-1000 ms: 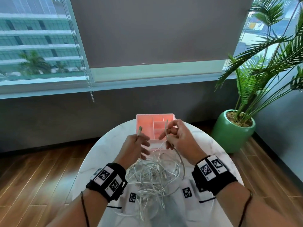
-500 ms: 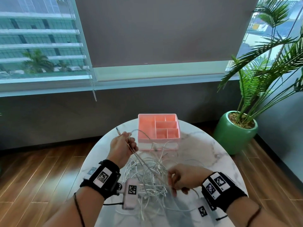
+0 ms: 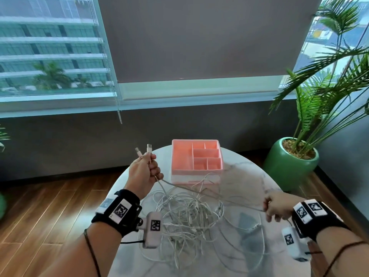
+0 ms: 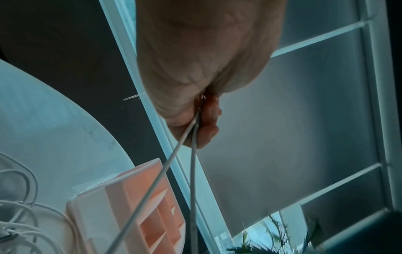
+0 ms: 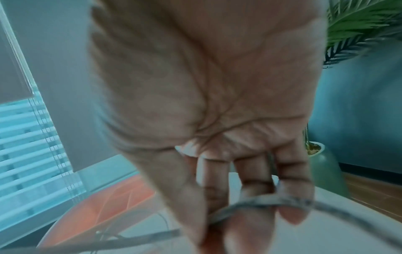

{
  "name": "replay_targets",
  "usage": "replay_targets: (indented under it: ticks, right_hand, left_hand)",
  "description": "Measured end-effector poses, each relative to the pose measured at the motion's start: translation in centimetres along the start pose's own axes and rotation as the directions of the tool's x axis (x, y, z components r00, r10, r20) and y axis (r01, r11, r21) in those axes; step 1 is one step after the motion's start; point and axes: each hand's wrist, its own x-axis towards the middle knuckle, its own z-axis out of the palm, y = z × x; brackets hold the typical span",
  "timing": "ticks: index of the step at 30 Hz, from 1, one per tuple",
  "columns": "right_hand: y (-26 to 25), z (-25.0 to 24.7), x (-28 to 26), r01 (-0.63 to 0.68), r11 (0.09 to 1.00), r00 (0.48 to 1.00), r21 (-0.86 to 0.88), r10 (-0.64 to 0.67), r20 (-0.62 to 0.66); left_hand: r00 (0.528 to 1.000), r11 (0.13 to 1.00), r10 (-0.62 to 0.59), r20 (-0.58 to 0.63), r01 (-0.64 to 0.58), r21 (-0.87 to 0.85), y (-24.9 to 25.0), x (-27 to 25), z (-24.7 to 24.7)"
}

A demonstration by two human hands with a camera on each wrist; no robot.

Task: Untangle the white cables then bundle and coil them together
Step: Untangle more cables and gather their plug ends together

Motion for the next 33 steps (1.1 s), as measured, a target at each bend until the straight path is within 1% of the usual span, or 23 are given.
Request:
replay_targets:
  ticks: [2, 3, 4, 5, 6, 7, 8, 9, 12, 15, 16, 17, 19, 20, 22, 24, 26, 28, 30, 31, 33]
  right_hand:
    - [-0.9, -0.5, 0.1, 0.063, 0.994, 0.996, -0.087, -0.067, -0.052]
    - [-2.1, -0.6, -0.3, 0.126, 0.982, 0.988, -0.138, -0.137, -0.076]
    - [-3.6, -0.5, -0.8, 0.196, 0.97, 0.97, -0.142, -0.213, -0.114]
    - [-5.3, -0.1, -1.3, 0.292, 0.95, 0.939, -0.106, -0.306, -0.157]
    - [-7.3, 0.5, -1.9, 0.409, 0.912, 0.892, -0.032, -0.407, -0.196]
    - [-9.3, 1.3, -2.4, 0.527, 0.848, 0.834, 0.056, -0.503, -0.227]
    - [-11.2, 2.1, -3.0, 0.613, 0.779, 0.783, 0.135, -0.575, -0.238]
    - [-13.1, 3.1, -3.6, 0.661, 0.722, 0.749, 0.202, -0.623, -0.226]
    - [-17.6, 6.4, -4.9, 0.672, 0.652, 0.725, 0.35, -0.675, -0.135]
    - [-19.4, 8.8, -5.3, 0.606, 0.557, 0.709, 0.568, -0.701, -0.07]
    - [-19.2, 9.3, -5.1, 0.585, 0.553, 0.713, 0.593, -0.7, -0.051]
    - [-18.7, 9.4, -4.9, 0.566, 0.568, 0.718, 0.598, -0.696, -0.018]
    - [-17.2, 9.4, -4.0, 0.563, 0.62, 0.714, 0.546, -0.698, 0.057]
    - [-16.4, 9.4, -3.6, 0.569, 0.639, 0.706, 0.518, -0.703, 0.091]
    - [-14.9, 9.2, -3.0, 0.553, 0.643, 0.691, 0.529, -0.709, 0.14]
    - [-13.8, 8.8, -2.8, 0.52, 0.645, 0.699, 0.559, -0.698, 0.156]
    - [-12.6, 8.2, -2.7, 0.492, 0.675, 0.72, 0.55, -0.67, 0.178]
    - [-10.9, 7.6, -2.4, 0.467, 0.727, 0.764, 0.504, -0.619, 0.184]
    - [-8.8, 6.7, -1.9, 0.432, 0.759, 0.82, 0.487, -0.556, 0.138]
    - [-7.9, 6.1, -1.8, 0.422, 0.76, 0.838, 0.495, -0.535, 0.107]
    - [-6.5, 4.5, -1.7, 0.423, 0.723, 0.858, 0.545, -0.514, 0.015]
  left_hand:
    - [0.999, 1.0, -0.022, 0.044, 0.022, 0.011, -0.4, -0.6, 0.9]
    - [0.997, 0.999, -0.038, 0.069, 0.038, 0.009, -0.6, -0.8, 1.4]
    - [0.994, 0.998, -0.056, 0.096, 0.055, 0.008, -0.8, -0.9, 1.9]
    - [0.99, 0.997, -0.072, 0.122, 0.071, 0.013, -0.9, -1.0, 2.5]
    - [0.985, 0.996, -0.087, 0.147, 0.086, 0.017, -1.1, -1.2, 3.0]
    - [0.98, 0.995, -0.099, 0.171, 0.097, 0.019, -1.2, -1.4, 3.6]
    - [0.975, 0.994, -0.109, 0.196, 0.107, 0.021, -1.3, -1.6, 4.3]
    - [0.969, 0.993, -0.114, 0.219, 0.112, 0.019, -1.4, -1.9, 5.0]
    - [0.963, 0.995, -0.096, 0.252, 0.099, 0.0, -1.4, -2.6, 6.8]
    - [0.969, 0.998, -0.042, 0.243, 0.053, -0.04, -0.8, -2.6, 7.1]
    - [0.972, 0.998, -0.011, 0.234, 0.024, -0.052, -0.5, -2.4, 6.9]
    - [0.975, 0.998, 0.023, 0.22, -0.01, -0.059, -0.2, -2.2, 6.4]
    - [0.98, 0.996, 0.071, 0.185, -0.061, -0.059, 0.3, -1.6, 5.1]
    - [0.982, 0.996, 0.078, 0.17, -0.069, -0.06, 0.4, -1.4, 4.4]
    - [0.985, 0.996, 0.074, 0.153, -0.065, -0.063, 0.4, -1.1, 3.6]
    - [0.987, 0.997, 0.065, 0.145, -0.057, -0.056, 0.1, -1.2, 3.3]
    - [0.987, 0.996, 0.072, 0.142, -0.064, -0.054, -0.1, -1.2, 3.3]
    - [0.986, 0.994, 0.099, 0.137, -0.092, -0.056, -0.1, -1.1, 3.2]
    - [0.984, 0.991, 0.133, 0.122, -0.131, -0.031, -0.2, -0.8, 3.0]
    - [0.983, 0.99, 0.139, 0.12, -0.139, -0.013, -0.3, -0.7, 2.9]
    - [0.984, 0.993, 0.119, 0.136, -0.122, 0.011, -0.5, -0.6, 2.7]
